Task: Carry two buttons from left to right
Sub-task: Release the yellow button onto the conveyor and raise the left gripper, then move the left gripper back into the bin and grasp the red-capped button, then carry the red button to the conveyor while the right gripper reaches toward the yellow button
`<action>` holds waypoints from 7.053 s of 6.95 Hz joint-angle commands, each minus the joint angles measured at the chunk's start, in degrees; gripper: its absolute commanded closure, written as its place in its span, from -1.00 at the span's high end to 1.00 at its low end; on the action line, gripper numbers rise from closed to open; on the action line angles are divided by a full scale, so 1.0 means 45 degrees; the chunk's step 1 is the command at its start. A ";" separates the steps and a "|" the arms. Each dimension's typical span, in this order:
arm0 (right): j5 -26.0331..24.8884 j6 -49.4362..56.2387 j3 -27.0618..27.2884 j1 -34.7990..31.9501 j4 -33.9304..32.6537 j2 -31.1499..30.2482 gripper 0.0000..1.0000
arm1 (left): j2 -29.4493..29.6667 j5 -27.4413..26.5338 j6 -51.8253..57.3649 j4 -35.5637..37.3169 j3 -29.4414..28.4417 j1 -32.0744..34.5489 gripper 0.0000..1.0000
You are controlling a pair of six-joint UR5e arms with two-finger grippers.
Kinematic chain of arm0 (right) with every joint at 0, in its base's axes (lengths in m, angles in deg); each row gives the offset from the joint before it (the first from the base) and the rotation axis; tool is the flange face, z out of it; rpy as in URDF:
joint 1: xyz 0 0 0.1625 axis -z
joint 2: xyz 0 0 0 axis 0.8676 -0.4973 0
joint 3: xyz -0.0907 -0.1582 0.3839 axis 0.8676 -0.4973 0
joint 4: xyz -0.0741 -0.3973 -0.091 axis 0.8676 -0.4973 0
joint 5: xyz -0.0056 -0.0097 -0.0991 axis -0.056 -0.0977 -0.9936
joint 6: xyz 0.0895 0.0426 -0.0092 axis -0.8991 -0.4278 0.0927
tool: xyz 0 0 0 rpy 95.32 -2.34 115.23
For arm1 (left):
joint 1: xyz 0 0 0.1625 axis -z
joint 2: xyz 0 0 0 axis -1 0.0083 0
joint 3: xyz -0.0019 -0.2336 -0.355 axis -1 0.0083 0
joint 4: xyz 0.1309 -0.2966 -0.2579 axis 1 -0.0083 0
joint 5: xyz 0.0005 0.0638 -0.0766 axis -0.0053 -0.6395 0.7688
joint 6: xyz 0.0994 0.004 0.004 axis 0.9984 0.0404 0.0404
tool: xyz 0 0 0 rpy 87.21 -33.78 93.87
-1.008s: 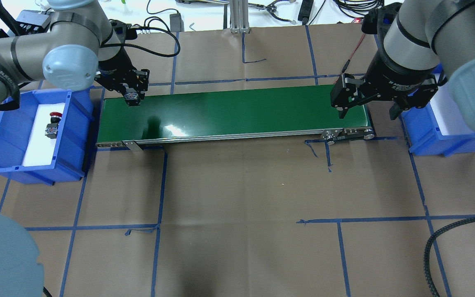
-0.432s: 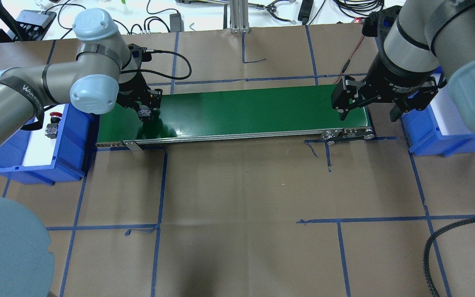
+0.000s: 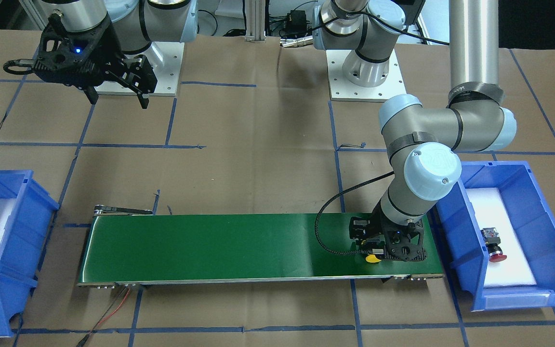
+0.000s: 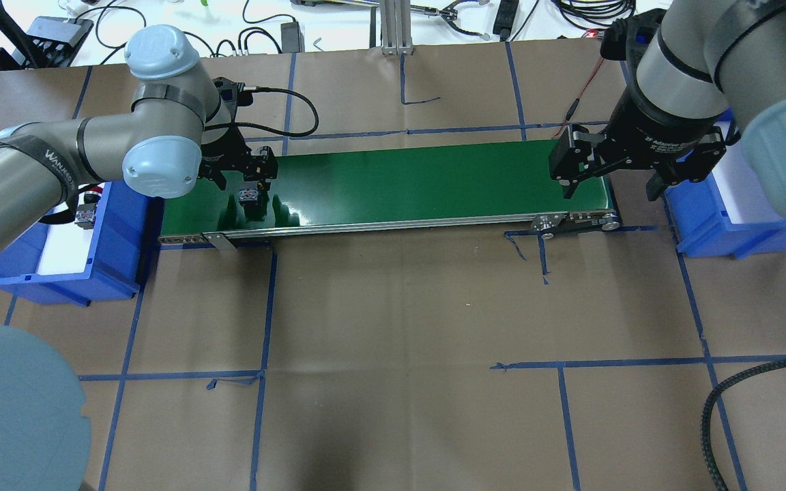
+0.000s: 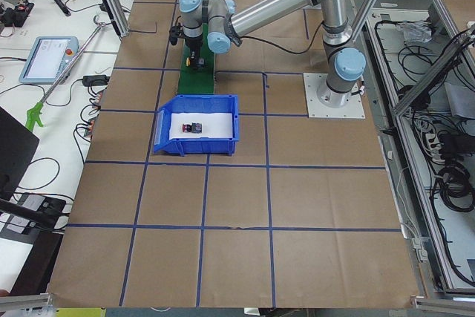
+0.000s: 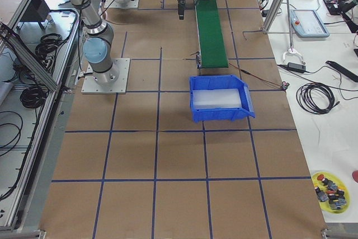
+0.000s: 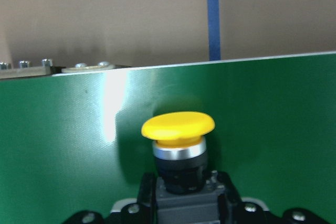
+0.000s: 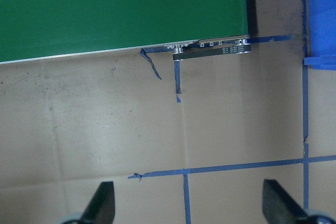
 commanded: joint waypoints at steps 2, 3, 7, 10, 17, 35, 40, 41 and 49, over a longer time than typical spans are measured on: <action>0.0000 0.0000 -0.0001 0.0000 0.0000 0.0000 1.00 | -0.0772 -0.0009 0.0138 -0.2347 -0.1978 -0.0099 1.00; 0.0000 0.0000 -0.0001 0.0000 0.0000 0.0000 1.00 | -0.1026 0.0010 0.0157 -0.4007 -0.2916 -0.0099 1.00; 0.0000 0.0000 -0.0020 -0.0019 0.0000 0.0000 1.00 | -0.2512 -0.0009 0.0195 -0.6601 -0.3413 -0.0138 0.99; 0.0000 0.0000 -0.0020 -0.0019 -0.0020 0.0000 1.00 | -0.2571 -0.0048 0.2123 -0.6679 -0.3296 -0.1305 0.99; 0.0000 0.0000 -0.0020 -0.0019 -0.0020 0.0000 1.00 | -0.1558 0.0127 0.6231 -0.6349 -0.3296 -0.6134 0.98; 0.0000 0.0000 -0.0001 -0.0020 0.0000 0.0000 1.00 | 0.1355 0.0597 0.6250 0.1563 -0.0190 -0.6174 -0.83; 0.0000 -0.0019 -0.0001 -0.0019 0.0000 0.0000 1.00 | 0.0304 0.0812 0.6426 0.0301 -0.0872 -0.6193 -0.99; 0.0000 -0.0019 -0.0001 -0.0039 0.0000 0.0000 1.00 | -0.0280 0.0753 0.6407 -0.1176 -0.1377 -0.6212 -0.99; 0.0000 0.0137 0.0038 -0.0039 -0.1441 0.0602 1.00 | -0.1382 -0.0224 0.2571 -0.5254 -0.3355 -0.3271 -0.98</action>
